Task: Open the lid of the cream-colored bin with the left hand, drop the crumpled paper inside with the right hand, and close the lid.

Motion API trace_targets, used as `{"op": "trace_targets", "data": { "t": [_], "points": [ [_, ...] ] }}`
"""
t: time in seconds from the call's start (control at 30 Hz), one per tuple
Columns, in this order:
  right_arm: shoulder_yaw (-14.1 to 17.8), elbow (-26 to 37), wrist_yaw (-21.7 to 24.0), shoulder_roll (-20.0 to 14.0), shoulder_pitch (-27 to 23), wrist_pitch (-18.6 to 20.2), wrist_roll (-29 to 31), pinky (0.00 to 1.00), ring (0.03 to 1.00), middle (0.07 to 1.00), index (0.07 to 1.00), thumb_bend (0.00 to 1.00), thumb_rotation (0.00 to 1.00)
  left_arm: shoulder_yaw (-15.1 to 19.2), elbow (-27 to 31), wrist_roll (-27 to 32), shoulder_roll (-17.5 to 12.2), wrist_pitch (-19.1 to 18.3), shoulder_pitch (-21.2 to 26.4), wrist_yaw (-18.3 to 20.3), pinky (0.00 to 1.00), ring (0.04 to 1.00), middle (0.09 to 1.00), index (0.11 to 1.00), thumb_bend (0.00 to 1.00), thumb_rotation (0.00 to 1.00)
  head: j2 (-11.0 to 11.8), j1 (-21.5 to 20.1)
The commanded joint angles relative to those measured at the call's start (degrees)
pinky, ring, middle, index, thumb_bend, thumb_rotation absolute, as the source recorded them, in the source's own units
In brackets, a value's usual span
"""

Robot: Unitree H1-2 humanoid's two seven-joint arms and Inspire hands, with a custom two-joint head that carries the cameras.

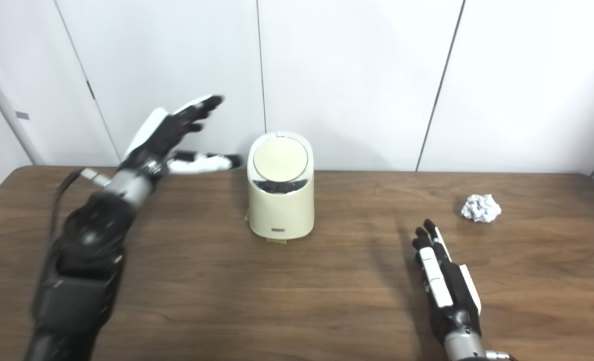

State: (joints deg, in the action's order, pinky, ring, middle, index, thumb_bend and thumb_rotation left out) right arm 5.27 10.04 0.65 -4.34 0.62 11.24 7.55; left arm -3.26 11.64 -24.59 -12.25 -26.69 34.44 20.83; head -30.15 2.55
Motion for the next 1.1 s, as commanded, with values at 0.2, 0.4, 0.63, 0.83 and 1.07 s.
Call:
{"op": "trace_targets", "data": {
  "t": [0.2,0.4,0.63,0.83,1.07],
  "points": [
    [0.1,0.6,0.5,-0.6,-0.5,0.7,0.4,1.00,0.964,0.969,0.991,0.56,0.81,-1.2,-7.4,-12.7,1.4,-0.2,12.8,6.2,0.83,0.949,0.963,0.964,0.89,0.29,-0.1,0.2],
    [0.0,0.2,0.6,-0.4,-0.6,0.2,0.6,1.00,0.959,0.965,1.000,0.53,0.79,-0.6,-12.0,-20.1,3.4,-0.2,17.9,13.6,0.90,0.999,0.999,0.986,0.88,0.26,-0.4,0.0],
    [-0.4,0.3,0.5,-0.1,-0.4,-0.2,0.4,1.00,0.955,0.957,1.000,0.56,0.78,1.0,-17.2,-25.5,6.2,-0.2,22.0,18.7,0.84,0.959,0.995,0.985,0.90,0.15,-1.0,-0.2],
    [-0.5,0.3,0.3,0.3,-0.5,-0.4,0.4,1.00,0.954,0.954,1.000,0.57,0.78,0.0,-20.7,-27.0,5.8,-0.2,24.3,20.5,0.83,0.944,0.963,0.973,0.92,0.09,-1.3,-0.4],
    [-0.5,0.8,0.0,0.6,-0.7,0.1,0.3,1.00,0.953,0.958,0.999,0.57,0.79,-3.2,-24.0,-28.5,5.2,-0.2,25.5,18.8,0.39,0.620,0.724,0.950,0.96,0.02,-1.8,-0.6]
  ]
}}
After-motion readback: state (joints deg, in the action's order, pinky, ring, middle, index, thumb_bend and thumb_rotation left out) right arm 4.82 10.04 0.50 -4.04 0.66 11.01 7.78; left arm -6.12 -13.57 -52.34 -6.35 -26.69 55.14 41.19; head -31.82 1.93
